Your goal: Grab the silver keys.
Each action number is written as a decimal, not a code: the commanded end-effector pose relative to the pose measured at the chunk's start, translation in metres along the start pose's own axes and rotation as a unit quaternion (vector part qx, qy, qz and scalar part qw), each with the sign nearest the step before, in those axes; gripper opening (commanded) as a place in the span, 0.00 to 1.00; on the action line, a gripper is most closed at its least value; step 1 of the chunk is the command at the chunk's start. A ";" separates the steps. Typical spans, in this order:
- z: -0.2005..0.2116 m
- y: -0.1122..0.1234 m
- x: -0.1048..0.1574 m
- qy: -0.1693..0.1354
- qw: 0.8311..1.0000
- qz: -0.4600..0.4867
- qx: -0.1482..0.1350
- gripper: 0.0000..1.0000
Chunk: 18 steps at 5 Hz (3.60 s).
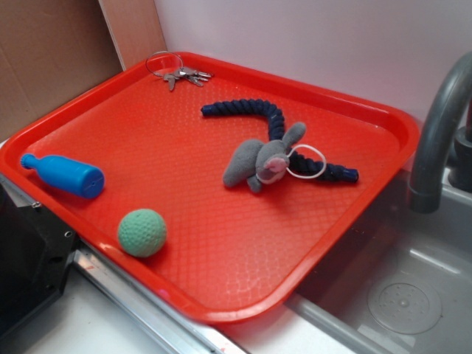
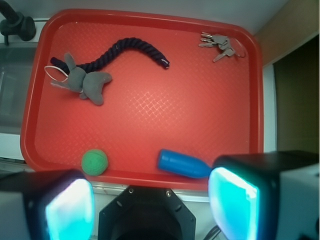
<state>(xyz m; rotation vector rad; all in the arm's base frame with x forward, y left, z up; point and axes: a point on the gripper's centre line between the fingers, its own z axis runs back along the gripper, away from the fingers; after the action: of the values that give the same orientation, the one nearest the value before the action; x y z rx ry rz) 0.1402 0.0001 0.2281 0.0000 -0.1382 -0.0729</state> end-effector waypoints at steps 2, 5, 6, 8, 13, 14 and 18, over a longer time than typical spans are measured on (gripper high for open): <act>-0.010 0.002 0.010 -0.003 1.000 -0.008 0.015 1.00; -0.016 0.012 0.011 -0.002 1.000 -0.011 0.020 1.00; -0.019 0.016 0.014 -0.002 1.000 -0.012 0.026 1.00; -0.034 0.040 0.039 -0.041 0.996 -0.069 0.049 1.00; -0.074 0.090 0.065 -0.097 0.983 -0.155 0.021 1.00; -0.111 0.112 0.074 -0.076 0.981 -0.167 0.068 1.00; -0.168 0.163 0.122 -0.051 0.975 -0.200 0.088 1.00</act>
<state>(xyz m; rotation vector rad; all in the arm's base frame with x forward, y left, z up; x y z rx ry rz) 0.2860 0.1477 0.0634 0.1647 -0.2037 -0.4734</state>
